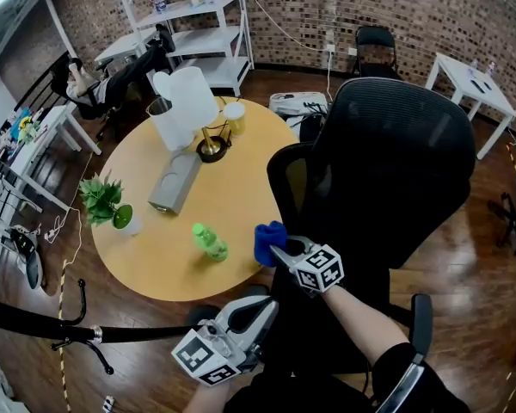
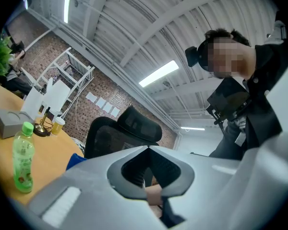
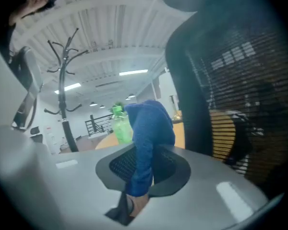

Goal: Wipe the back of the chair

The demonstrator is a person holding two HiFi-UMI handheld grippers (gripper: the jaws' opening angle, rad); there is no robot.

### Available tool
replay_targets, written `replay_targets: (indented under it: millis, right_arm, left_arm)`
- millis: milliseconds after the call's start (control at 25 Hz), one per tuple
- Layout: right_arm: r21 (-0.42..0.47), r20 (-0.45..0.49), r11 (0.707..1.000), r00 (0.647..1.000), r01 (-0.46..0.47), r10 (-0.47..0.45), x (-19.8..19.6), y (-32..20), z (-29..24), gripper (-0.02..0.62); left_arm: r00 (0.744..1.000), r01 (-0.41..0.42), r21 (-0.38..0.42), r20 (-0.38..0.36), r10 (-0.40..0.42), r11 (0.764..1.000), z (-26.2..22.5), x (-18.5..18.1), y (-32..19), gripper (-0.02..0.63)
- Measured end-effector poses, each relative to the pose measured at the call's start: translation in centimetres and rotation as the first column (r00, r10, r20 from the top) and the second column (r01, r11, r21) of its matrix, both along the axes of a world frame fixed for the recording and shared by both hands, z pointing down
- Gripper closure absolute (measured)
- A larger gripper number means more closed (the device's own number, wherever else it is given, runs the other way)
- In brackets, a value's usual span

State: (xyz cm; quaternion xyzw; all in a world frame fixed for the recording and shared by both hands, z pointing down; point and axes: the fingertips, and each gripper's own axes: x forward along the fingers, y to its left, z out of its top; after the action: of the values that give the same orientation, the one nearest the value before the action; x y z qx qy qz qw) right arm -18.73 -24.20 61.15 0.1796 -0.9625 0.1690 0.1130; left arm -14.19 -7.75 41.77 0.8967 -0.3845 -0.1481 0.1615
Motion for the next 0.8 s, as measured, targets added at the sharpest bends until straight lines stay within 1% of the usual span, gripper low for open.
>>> replay_targets:
  millis: [80,160,200,360,520,600,680,800]
  right_arm:
    - [-0.048,-0.051,0.989,0.990,-0.137,0.134,2.8,-2.4,2.2,0.540]
    - [-0.075,-0.082,0.967,0.968,-0.242,0.235,6.0,-4.2,3.8,0.540]
    - [-0.077,-0.088,0.961,0.962,-0.267,0.260,7.5,-4.6,4.1,0.540]
    - [-0.056,-0.098,0.946,0.945,-0.319,0.313,12.7,-4.8,4.9,0.540]
    - [-0.054,-0.114,0.921,0.918,-0.386,0.379,18.6,-4.9,6.0,0.540]
    - [-0.061,-0.120,0.895,0.893,-0.442,0.433,21.9,-4.9,6.4,0.540]
    - [-0.070,-0.131,0.860,0.859,-0.505,0.494,25.6,-5.0,6.7,0.540]
    - [-0.055,-0.167,0.819,0.814,-0.570,0.556,31.0,-5.1,7.0,0.540]
  left_arm:
    - [1.000,0.004,0.000,0.006,-0.004,1.000,-0.2,0.2,-0.2,0.606]
    - [1.000,0.003,-0.003,0.011,-0.003,1.000,-0.1,0.6,-0.3,0.606]
    - [1.000,0.002,-0.006,0.014,-0.002,1.000,0.0,0.8,-0.4,0.606]
    - [1.000,-0.012,-0.021,0.021,0.012,1.000,1.0,1.9,-0.7,0.606]
    - [0.998,-0.051,-0.028,0.020,0.051,0.998,1.7,4.3,-1.3,0.606]
    - [0.997,-0.075,-0.030,0.020,0.076,0.997,1.8,5.7,-1.7,0.606]
    - [0.995,-0.099,-0.032,0.019,0.100,0.995,1.8,7.3,-2.0,0.606]
    - [0.990,-0.140,-0.033,0.016,0.140,0.990,2.1,9.7,-2.4,0.606]
